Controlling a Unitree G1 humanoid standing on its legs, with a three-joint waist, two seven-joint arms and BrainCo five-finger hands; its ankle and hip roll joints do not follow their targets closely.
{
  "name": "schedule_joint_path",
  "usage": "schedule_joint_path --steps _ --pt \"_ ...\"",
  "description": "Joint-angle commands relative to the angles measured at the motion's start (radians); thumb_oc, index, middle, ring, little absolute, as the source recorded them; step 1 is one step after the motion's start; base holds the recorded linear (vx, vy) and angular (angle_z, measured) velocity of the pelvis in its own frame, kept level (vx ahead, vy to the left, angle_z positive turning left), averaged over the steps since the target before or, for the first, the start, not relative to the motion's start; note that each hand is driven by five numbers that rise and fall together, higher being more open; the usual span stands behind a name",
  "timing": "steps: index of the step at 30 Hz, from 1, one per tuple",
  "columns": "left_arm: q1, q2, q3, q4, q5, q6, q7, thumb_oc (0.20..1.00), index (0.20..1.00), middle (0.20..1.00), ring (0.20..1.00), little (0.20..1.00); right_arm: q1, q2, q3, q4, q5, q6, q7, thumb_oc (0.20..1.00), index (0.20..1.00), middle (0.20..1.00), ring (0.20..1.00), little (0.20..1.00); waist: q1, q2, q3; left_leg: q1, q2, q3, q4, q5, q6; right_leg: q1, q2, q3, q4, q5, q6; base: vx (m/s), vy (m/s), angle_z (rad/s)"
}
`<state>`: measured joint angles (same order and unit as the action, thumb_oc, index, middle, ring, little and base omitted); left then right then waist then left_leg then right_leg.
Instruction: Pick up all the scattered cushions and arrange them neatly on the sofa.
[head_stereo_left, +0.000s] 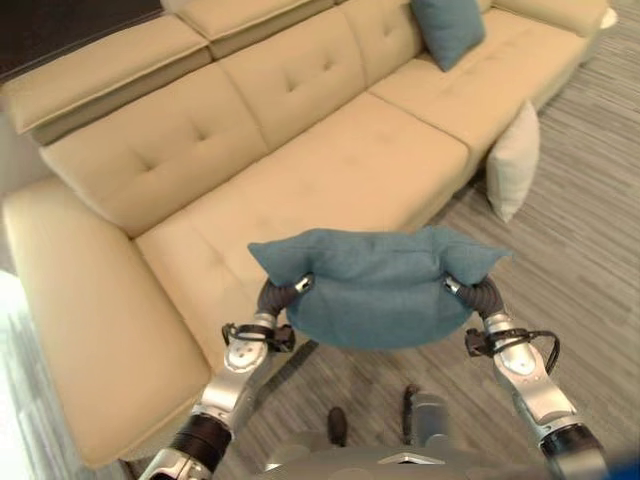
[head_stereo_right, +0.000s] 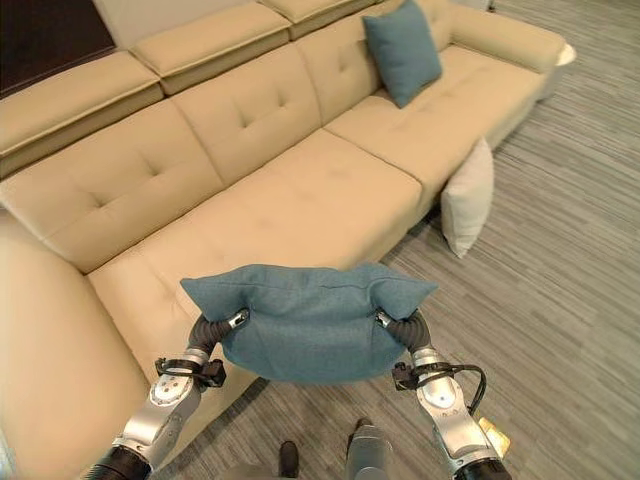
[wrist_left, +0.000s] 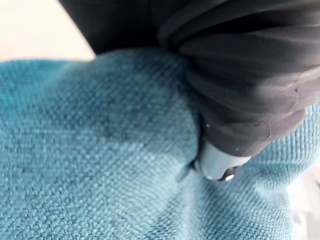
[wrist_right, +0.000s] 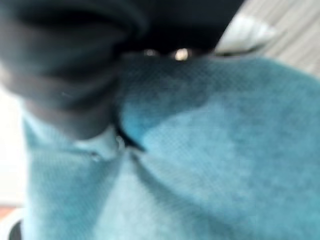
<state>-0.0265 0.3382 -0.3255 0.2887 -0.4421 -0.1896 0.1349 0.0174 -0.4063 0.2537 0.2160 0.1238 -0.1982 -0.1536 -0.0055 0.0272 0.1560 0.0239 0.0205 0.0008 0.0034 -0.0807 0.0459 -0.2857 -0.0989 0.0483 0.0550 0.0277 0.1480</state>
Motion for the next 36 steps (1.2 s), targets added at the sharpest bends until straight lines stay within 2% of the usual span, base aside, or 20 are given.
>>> schedule_joint_path --steps 1,4,8,9,10,11,12,14,15,16,17,18,21,23,27,29,30,32,33,36 --pt "-0.054 -0.015 -0.026 -0.110 0.006 -0.092 -0.029 0.200 0.200 0.200 0.200 0.200 -0.051 0.028 -0.031 -0.068 -0.002 -0.073 0.003 0.200 0.200 0.200 0.200 0.200 -0.008 -0.068 -0.032 0.026 -0.052 0.035 0.044 -0.016 -0.050 0.136 0.015 -0.028 0.020 0.036 0.026 0.15 -0.153 0.84" --pt "-0.037 -0.026 -0.021 -0.111 0.002 -0.090 -0.033 0.200 0.200 0.200 0.200 0.200 -0.033 0.015 -0.039 -0.083 -0.002 -0.075 0.009 0.200 0.200 0.200 0.200 0.200 -0.003 -0.073 -0.053 0.035 -0.033 0.008 0.041 0.005 -0.075 0.182 0.024 -0.048 0.005 0.022 0.007 0.15 -0.185 0.73" --pt "-0.026 -0.038 -0.016 -0.114 -0.011 -0.084 -0.031 0.200 0.200 0.200 0.200 0.200 0.006 0.009 -0.066 -0.102 0.021 -0.081 0.007 0.200 0.200 0.200 0.200 0.200 -0.020 -0.078 -0.060 0.014 0.006 -0.005 0.064 0.033 -0.116 0.228 0.029 -0.120 -0.010 -0.014 -0.026 0.08 -0.218 0.71" --pt "-0.025 -0.041 -0.009 -0.111 -0.021 -0.089 -0.027 0.200 0.200 0.200 0.200 0.200 0.017 0.007 -0.072 -0.107 0.037 -0.086 0.003 0.200 0.200 0.200 0.200 0.200 -0.029 -0.087 -0.053 -0.020 0.015 -0.004 0.114 0.046 -0.134 0.243 0.033 -0.154 -0.019 -0.021 -0.037 0.04 -0.247 1.23" --pt "-0.023 -0.040 -0.006 -0.112 -0.026 -0.091 -0.026 0.200 0.200 0.200 0.200 0.200 0.020 0.005 -0.075 -0.113 0.046 -0.088 0.003 0.200 0.200 0.200 0.200 0.200 -0.030 -0.091 -0.050 -0.036 0.016 0.000 0.142 0.048 -0.137 0.249 0.032 -0.165 -0.020 -0.024 -0.042 0.03 -0.249 1.47" --pt "-0.013 -0.036 0.005 -0.119 -0.035 -0.089 -0.028 0.200 0.200 0.200 0.200 0.200 0.029 0.005 -0.084 -0.115 0.056 -0.091 0.007 0.200 0.200 0.200 0.200 0.200 -0.033 -0.098 -0.040 -0.070 0.027 0.044 0.193 0.048 -0.134 0.265 0.027 -0.200 -0.023 -0.032 -0.052 0.03 -0.153 1.36" --pt "-0.005 -0.038 0.005 -0.127 -0.038 -0.084 -0.032 0.200 0.200 0.200 0.200 0.200 0.043 0.009 -0.096 -0.124 0.060 -0.090 -0.001 0.200 0.200 0.200 0.200 0.200 -0.046 -0.100 -0.037 -0.083 0.053 0.148 0.160 0.047 -0.117 0.278 0.019 -0.235 -0.028 -0.046 -0.051 0.04 -0.106 1.34" --pt "-0.004 -0.039 -0.001 -0.128 -0.034 -0.084 -0.039 0.200 0.200 0.200 0.200 0.200 0.045 0.011 -0.108 -0.127 0.059 -0.090 -0.011 0.200 0.200 0.200 0.200 0.200 -0.054 -0.091 -0.039 -0.110 0.051 0.235 0.099 0.073 -0.111 0.292 0.018 -0.272 -0.036 -0.052 -0.048 0.05 -0.009 1.00" --pt "-0.003 -0.039 -0.001 -0.128 -0.034 -0.084 -0.038 0.200 0.200 0.200 0.200 0.200 0.045 0.011 -0.108 -0.127 0.059 -0.090 -0.011 0.200 0.200 0.200 0.200 0.200 -0.055 -0.091 -0.041 -0.110 0.049 0.235 0.095 0.076 -0.111 0.291 0.017 -0.272 -0.037 -0.052 -0.047 0.19 0.057 0.93" --pt "-0.008 -0.039 -0.003 -0.129 -0.028 -0.086 -0.039 0.200 0.200 0.200 0.200 0.200 0.033 0.015 -0.113 -0.125 0.050 -0.089 -0.022 0.200 0.200 0.200 0.200 0.200 -0.047 -0.086 -0.042 -0.154 0.036 0.257 0.069 0.113 -0.116 0.307 0.019 -0.286 -0.031 -0.070 -0.040 0.17 0.049 0.72" --pt "-0.008 -0.039 -0.003 -0.129 -0.028 -0.086 -0.040 0.200 0.200 0.200 0.200 0.200 0.033 0.015 -0.113 -0.125 0.050 -0.089 -0.022 0.200 0.200 0.200 0.200 0.200 -0.047 -0.086 -0.042 -0.154 0.036 0.257 0.070 0.113 -0.116 0.306 0.018 -0.285 -0.030 -0.070 -0.040 0.33 0.129 0.26" --pt "0.002 -0.039 0.005 -0.144 -0.036 -0.088 -0.040 0.200 0.200 0.200 0.200 0.200 0.029 0.023 -0.115 -0.121 0.043 -0.086 -0.025 0.200 0.200 0.200 0.200 0.200 -0.039 -0.083 -0.051 -0.141 0.017 0.232 0.059 0.094 -0.103 0.311 0.009 -0.279 -0.002 -0.081 -0.028 0.24 0.125 -0.02" --pt "0.018 -0.028 0.014 -0.159 -0.031 -0.084 -0.042 0.200 0.200 0.200 0.200 0.200 0.015 0.032 -0.123 -0.104 0.035 -0.084 -0.028 0.200 0.200 0.200 0.200 0.200 -0.026 -0.082 -0.054 -0.102 -0.004 0.235 0.052 0.063 -0.071 0.314 -0.025 -0.257 0.073 -0.082 -0.007 0.26 0.173 -0.33" --pt "0.027 -0.021 0.024 -0.172 -0.027 -0.083 -0.045 0.200 0.200 0.200 0.200 0.200 0.004 0.038 -0.123 -0.099 0.021 -0.082 -0.026 0.200 0.200 0.200 0.200 0.200 -0.005 -0.078 -0.049 -0.073 -0.018 0.249 0.052 0.036 -0.044 0.282 -0.067 -0.260 0.179 -0.038 0.017 0.17 0.186 -0.35" --pt "0.021 -0.003 0.027 -0.181 -0.024 -0.082 -0.040 0.200 0.200 0.200 0.200 0.200 -0.008 0.044 -0.119 -0.092 0.011 -0.080 -0.024 0.200 0.200 0.200 0.200 0.200 -0.003 -0.068 -0.038 -0.030 -0.023 0.233 0.044 0.016 -0.018 0.213 -0.075 -0.218 0.320 0.012 0.028 0.14 0.104 -0.20" --pt "0.018 -0.002 0.020 -0.177 -0.019 -0.081 -0.045 0.200 0.200 0.200 0.200 0.200 -0.010 0.036 -0.117 -0.094 0.014 -0.079 -0.015 0.200 0.200 0.200 0.200 0.200 -0.019 -0.065 -0.039 -0.006 -0.026 0.202 0.034 0.007 -0.019 0.163 -0.008 -0.141 0.294 -0.026 0.009 0.25 0.045 0.22" --pt "0.021 -0.001 0.027 -0.178 -0.020 -0.086 -0.043 0.200 0.200 0.200 0.200 0.200 -0.028 0.032 -0.108 -0.092 0.023 -0.082 -0.012 0.200 0.200 0.200 0.200 0.200 -0.018 -0.064 -0.038 0.014 -0.031 0.184 0.021 0.000 -0.023 0.128 0.011 -0.129 0.209 -0.033 -0.001 0.25 -0.018 0.34" --pt "0.021 -0.001 0.028 -0.176 -0.020 -0.085 -0.041 0.200 0.200 0.200 0.200 0.200 -0.031 0.030 -0.105 -0.092 0.027 -0.083 -0.015 0.200 0.200 0.200 0.200 0.200 -0.022 -0.064 -0.035 0.024 -0.033 0.174 0.020 -0.006 -0.024 0.122 0.021 -0.121 0.177 -0.026 -0.001 0.19 -0.043 0.14" --pt "0.020 -0.005 0.030 -0.168 -0.018 -0.085 -0.037 0.200 0.200 0.200 0.200 0.200 -0.035 0.027 -0.100 -0.090 0.027 -0.084 -0.012 0.200 0.200 0.200 0.200 0.200 -0.031 -0.075 -0.032 0.043 -0.048 0.142 0.024 -0.019 -0.025 0.092 0.057 -0.076 0.082 0.001 0.003 0.23 -0.077 0.04" --pt "0.017 -0.007 0.029 -0.168 -0.021 -0.086 -0.037 0.200 0.200 0.200 0.200 0.200 -0.032 0.019 -0.100 -0.091 0.021 -0.081 -0.015 0.200 0.200 0.200 0.200 0.200 -0.044 -0.080 -0.030 0.060 -0.051 0.109 0.035 -0.032 -0.032 0.090 0.078 -0.057 0.054 0.024 0.010 0.19 -0.079 0.37"
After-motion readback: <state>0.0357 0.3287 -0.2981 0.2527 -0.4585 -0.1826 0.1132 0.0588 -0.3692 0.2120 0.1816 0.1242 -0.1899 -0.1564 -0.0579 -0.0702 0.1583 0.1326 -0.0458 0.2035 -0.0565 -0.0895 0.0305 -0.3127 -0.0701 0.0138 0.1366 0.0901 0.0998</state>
